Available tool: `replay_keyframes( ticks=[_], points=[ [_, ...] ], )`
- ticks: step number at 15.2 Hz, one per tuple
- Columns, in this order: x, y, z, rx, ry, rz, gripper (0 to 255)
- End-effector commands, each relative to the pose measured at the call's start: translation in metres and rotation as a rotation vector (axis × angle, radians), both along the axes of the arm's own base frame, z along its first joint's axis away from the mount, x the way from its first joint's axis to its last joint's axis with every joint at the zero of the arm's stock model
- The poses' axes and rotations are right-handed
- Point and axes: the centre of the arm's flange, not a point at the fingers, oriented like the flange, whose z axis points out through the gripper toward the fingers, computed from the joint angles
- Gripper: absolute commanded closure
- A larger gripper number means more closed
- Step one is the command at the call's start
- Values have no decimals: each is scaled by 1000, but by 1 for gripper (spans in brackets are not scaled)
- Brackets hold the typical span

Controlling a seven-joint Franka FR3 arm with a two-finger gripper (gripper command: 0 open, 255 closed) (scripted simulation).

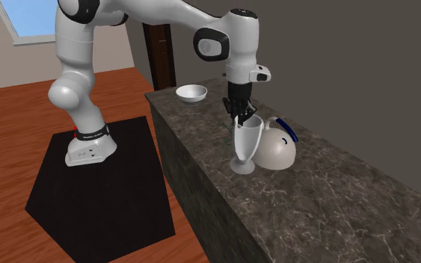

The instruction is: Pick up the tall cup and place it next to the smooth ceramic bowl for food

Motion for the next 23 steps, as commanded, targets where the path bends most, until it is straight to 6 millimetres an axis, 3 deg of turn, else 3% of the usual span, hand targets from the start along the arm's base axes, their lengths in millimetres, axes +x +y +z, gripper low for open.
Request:
replay_keyframes(
  ticks=[1, 23],
  points=[
    [-1, 0, 11, -1, -1, 0, 255],
    [-1, 0, 128, -1, -1, 0, 255]
  ],
)
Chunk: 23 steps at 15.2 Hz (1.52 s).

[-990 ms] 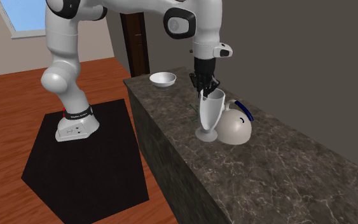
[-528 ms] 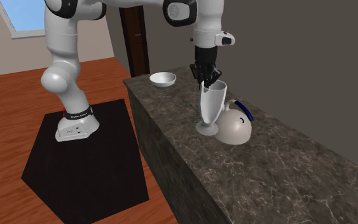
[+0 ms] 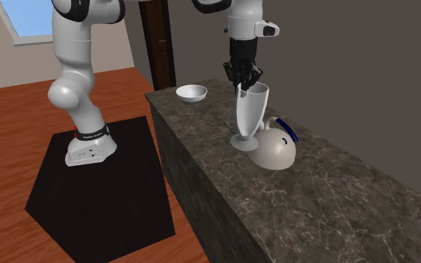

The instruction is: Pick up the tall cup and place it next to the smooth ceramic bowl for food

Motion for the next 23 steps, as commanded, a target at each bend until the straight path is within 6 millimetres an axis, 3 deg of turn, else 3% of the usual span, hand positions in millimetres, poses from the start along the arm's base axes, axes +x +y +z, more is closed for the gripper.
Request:
replay_keyframes(
  ticks=[1, 3, 23],
  points=[
    [1, 1, 12, 0, -1, 0, 255],
    [1, 1, 23, 0, -1, 0, 255],
    [95, 248, 23, 0, -1, 0, 255]
  ],
)
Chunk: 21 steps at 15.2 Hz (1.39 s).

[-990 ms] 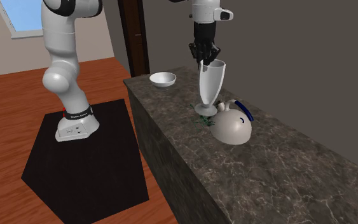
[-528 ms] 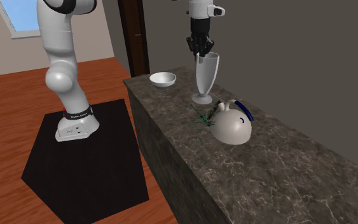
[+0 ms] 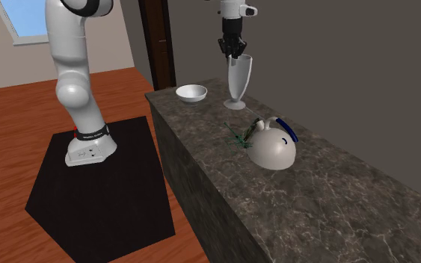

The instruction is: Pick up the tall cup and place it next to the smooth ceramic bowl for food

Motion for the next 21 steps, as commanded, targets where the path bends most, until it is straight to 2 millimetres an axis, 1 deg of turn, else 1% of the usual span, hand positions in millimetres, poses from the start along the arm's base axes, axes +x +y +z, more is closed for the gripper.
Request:
replay_keyframes(
  ticks=[1, 21],
  points=[
    [8, 25, 0, 0, -1, -2, 255],
    [102, 271, 1, 0, -1, -2, 255]
  ],
)
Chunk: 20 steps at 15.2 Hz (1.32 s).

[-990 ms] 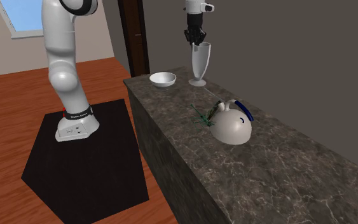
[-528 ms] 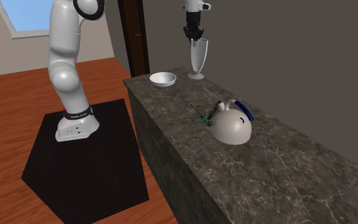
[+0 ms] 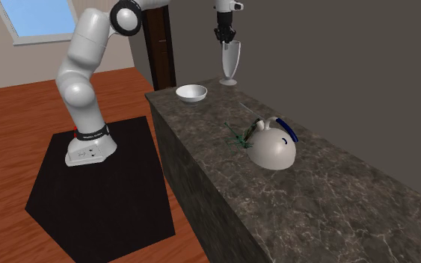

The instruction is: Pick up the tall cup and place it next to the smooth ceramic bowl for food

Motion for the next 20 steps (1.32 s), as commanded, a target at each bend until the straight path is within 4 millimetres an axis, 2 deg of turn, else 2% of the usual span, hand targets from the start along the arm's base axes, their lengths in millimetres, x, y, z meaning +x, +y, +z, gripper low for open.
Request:
replay_keyframes(
  ticks=[1, 20],
  points=[
    [4, 13, -4, 0, -1, -1, 255],
    [4, 13, -105, 0, -1, -1, 255]
  ],
)
